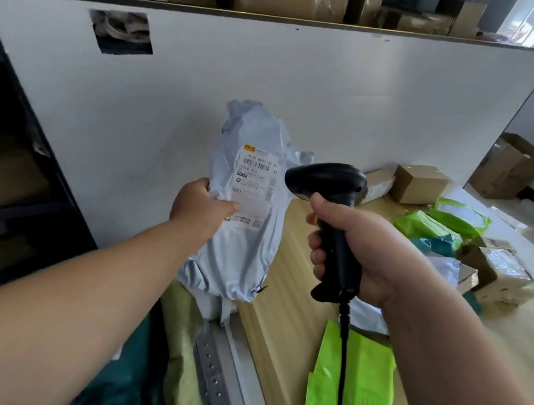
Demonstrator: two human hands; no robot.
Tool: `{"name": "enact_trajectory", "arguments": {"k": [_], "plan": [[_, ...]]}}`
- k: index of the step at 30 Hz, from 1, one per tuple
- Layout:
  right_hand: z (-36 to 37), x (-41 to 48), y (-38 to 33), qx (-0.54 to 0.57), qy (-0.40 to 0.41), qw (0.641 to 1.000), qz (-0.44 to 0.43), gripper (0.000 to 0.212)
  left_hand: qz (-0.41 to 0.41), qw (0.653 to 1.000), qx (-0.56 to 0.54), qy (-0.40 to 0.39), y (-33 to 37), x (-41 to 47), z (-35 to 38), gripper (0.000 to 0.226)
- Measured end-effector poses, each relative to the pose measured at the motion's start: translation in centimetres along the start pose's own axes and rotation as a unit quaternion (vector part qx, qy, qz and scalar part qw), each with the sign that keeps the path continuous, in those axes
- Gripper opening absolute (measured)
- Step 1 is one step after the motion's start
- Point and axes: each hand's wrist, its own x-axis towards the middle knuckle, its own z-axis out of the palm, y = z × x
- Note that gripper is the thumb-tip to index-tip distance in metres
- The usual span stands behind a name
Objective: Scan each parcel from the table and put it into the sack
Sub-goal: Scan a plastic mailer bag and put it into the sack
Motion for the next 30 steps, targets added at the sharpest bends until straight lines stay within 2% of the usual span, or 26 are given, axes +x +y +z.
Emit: {"name": "enact_trajectory", "arguments": {"k": [7,16,21,23,25,26,28,30], "plan": [[5.3,-2.0,3.6,-0.009,0.017,1.000,0.012,0.034,-0.034,0.997,-0.068,0.012,-2.8,-2.0,-9.2,0.017],[12.5,-3.4,9.0,-0.039,0.007,0.998,0.052,0.033,-0.170,0.977,-0.130,0.025,-12.3,-4.8,-19.0,0.023],[16.1,-2.5,12.1,-0.069,-0.012,0.995,0.064,0.028,-0.252,0.965,-0.072,0.017,-18.1,-6.3,-20.4,0.024],[17.4,-1.4,13.8,-0.079,-0.027,0.994,0.068,0.025,-0.257,0.966,0.013,0.014,-20.2,-6.9,-20.3,0.049],[18.5,-0.2,15.8,-0.092,-0.050,0.992,0.072,0.025,-0.233,0.972,0.043,-0.011,-22.2,-7.4,-20.0,0.073],[19.0,0.5,16.7,-0.105,-0.063,0.990,0.074,0.025,-0.220,0.974,0.036,-0.027,-23.1,-7.7,-19.8,0.072],[20.2,1.9,18.4,-0.131,-0.084,0.985,0.072,0.025,-0.203,0.977,0.046,-0.054,-24.5,-8.2,-19.4,0.055],[21.4,3.3,20.0,-0.149,-0.095,0.982,0.067,0.022,-0.194,0.972,0.110,-0.077,-25.6,-8.3,-19.5,0.045]]}}
